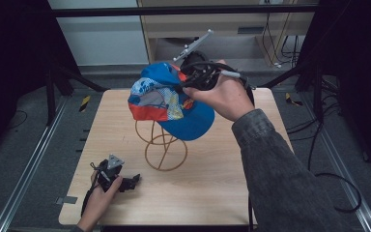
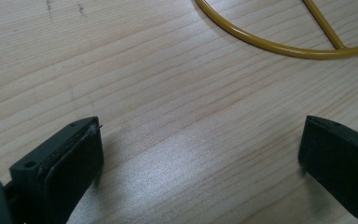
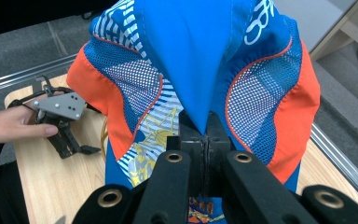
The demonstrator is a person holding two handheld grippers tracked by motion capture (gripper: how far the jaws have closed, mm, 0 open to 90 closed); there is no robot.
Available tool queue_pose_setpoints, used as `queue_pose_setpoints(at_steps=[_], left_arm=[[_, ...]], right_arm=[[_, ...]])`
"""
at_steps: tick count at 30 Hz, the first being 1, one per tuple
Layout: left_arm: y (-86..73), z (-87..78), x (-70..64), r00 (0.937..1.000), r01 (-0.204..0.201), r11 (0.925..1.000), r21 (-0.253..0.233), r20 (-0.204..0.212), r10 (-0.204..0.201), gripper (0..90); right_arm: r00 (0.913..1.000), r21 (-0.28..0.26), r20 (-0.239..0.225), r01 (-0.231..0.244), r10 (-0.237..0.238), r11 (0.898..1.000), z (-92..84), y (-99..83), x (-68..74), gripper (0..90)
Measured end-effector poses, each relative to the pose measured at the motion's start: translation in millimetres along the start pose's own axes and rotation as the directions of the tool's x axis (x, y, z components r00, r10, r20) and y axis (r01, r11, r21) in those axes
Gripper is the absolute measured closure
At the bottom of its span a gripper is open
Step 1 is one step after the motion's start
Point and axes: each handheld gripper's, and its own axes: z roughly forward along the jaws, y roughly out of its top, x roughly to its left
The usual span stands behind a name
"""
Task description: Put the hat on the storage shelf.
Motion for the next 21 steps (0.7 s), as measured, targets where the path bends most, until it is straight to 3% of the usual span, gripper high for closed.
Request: queue_pose_setpoints(at_steps=[21], left_arm=[[0.0, 0.0, 0.0, 1.0, -0.001, 1.0, 0.0, 0.001, 0.001, 0.0]], right_arm=[[0.9989, 0.027, -0.044, 0.016, -0.015, 1.0, 35.8, 13.5, 10.9, 89.8]])
